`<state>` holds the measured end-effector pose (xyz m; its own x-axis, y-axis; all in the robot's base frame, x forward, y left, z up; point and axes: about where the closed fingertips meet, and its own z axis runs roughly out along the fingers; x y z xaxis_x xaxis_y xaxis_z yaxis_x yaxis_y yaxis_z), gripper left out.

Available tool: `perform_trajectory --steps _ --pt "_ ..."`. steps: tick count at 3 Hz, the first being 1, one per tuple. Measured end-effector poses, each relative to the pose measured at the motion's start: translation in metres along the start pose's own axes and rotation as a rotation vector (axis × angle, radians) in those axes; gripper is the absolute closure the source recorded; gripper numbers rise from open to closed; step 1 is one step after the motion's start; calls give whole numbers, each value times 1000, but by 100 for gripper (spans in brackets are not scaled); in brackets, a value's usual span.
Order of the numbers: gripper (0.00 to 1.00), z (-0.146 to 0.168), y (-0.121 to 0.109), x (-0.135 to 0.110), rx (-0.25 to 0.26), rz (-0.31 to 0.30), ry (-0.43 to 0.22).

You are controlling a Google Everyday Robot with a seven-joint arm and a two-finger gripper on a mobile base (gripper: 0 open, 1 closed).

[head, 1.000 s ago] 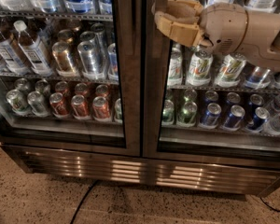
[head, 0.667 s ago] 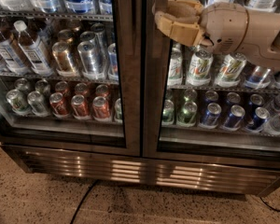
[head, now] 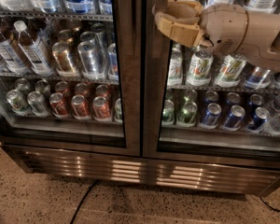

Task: Open right fridge door

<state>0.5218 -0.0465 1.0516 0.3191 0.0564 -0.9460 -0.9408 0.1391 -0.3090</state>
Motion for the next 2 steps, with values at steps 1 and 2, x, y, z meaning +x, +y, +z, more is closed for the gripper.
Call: perform_trajectory --steps 1,2 --pt "100 0 1 1 2 1 -1" --pt "100 0 0 1 2 1 -1"
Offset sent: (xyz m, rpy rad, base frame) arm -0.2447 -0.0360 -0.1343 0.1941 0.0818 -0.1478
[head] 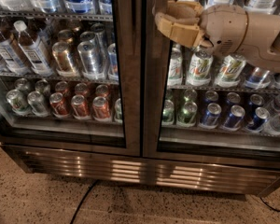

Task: Open right fridge door

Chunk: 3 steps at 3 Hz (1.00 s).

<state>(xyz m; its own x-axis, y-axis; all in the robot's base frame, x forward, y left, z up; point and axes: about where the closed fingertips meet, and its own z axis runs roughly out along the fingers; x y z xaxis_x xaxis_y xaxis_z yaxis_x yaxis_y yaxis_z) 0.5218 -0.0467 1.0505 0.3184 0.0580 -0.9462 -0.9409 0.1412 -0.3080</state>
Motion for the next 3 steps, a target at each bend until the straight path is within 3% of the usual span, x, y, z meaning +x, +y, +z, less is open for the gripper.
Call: perform_trajectory --steps 2,3 --pt "100 0 0 1 2 1 -2" --pt "81 0 0 1 2 1 -2"
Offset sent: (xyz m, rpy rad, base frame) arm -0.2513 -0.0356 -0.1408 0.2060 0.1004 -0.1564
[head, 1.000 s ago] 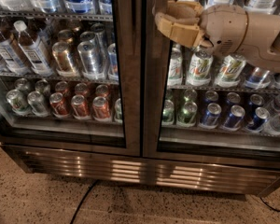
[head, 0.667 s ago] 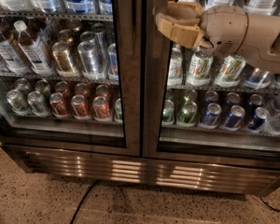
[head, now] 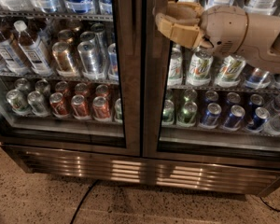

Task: Open right fridge door

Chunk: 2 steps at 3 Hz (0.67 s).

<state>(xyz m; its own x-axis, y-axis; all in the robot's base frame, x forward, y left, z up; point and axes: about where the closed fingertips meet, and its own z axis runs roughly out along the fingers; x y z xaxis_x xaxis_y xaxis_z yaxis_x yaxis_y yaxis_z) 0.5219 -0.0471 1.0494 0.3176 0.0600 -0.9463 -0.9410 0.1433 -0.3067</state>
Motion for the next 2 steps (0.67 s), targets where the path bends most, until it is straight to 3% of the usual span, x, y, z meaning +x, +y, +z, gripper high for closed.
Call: perform_trajectory --steps 2 --pt "35 0 0 0 0 0 0"
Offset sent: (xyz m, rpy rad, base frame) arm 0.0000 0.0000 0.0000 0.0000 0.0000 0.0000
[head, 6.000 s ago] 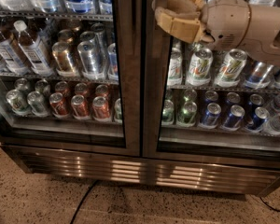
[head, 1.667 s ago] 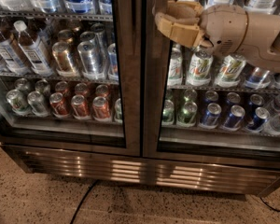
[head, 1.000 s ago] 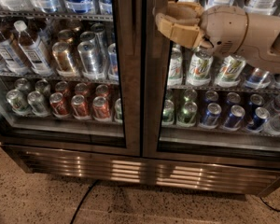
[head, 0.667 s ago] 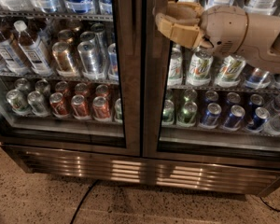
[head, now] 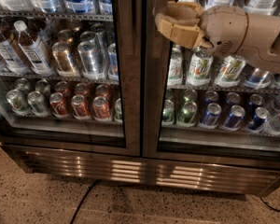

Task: Open right fridge door

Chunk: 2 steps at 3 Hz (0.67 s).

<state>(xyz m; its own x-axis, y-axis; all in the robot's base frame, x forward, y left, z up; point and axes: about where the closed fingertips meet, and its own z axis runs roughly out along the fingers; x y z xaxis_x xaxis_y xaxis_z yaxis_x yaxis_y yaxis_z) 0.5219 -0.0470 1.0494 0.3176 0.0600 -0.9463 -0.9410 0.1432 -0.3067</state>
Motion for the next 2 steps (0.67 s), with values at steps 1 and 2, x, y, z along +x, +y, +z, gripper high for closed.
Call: perform_trajectory --steps 1,2 --pt "11 0 0 0 0 0 0" --pt "0 0 0 0 0 0 0"
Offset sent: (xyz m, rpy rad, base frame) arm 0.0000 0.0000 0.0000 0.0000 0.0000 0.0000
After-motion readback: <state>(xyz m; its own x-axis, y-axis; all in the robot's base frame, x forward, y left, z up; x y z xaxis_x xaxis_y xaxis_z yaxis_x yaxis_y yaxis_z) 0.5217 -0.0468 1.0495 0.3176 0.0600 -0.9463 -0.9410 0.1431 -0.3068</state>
